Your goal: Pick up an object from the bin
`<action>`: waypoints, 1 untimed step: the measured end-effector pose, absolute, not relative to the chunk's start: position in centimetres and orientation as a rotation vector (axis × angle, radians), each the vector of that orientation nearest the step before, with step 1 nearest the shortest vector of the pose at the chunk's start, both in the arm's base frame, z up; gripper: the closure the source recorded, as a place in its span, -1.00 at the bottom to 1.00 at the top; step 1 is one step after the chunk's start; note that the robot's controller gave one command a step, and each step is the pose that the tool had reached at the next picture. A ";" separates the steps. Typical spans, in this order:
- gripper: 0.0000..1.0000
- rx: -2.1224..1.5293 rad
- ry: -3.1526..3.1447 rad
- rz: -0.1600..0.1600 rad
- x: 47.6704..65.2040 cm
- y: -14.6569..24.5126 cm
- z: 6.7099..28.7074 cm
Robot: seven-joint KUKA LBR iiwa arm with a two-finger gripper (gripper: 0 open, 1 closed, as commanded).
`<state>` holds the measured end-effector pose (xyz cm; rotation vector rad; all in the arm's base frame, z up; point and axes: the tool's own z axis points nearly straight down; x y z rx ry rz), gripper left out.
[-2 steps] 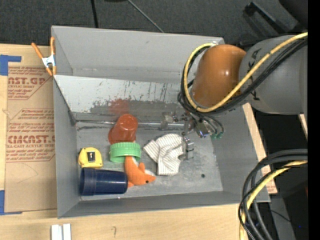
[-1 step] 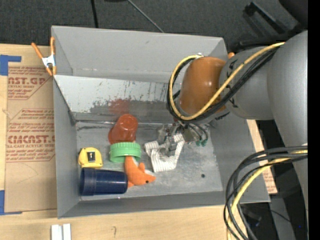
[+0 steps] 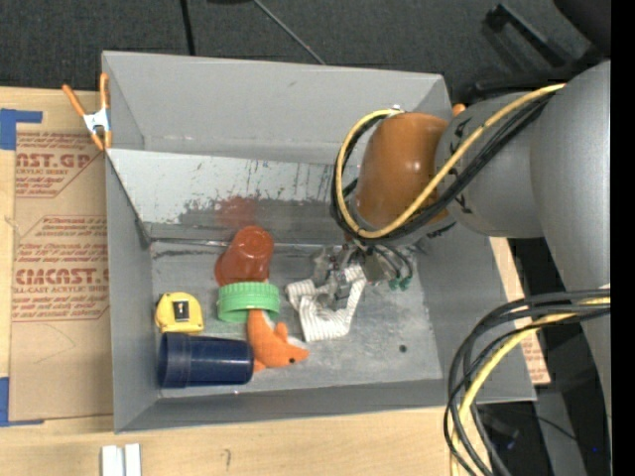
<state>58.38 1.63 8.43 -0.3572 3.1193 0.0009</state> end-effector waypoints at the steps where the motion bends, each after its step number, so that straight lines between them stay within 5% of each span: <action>1: 1.00 -0.300 3.124 -0.001 57.5 -2.4 21.6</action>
Offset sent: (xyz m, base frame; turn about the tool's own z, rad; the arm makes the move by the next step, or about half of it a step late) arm 0.0000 0.0000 0.0000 0.0000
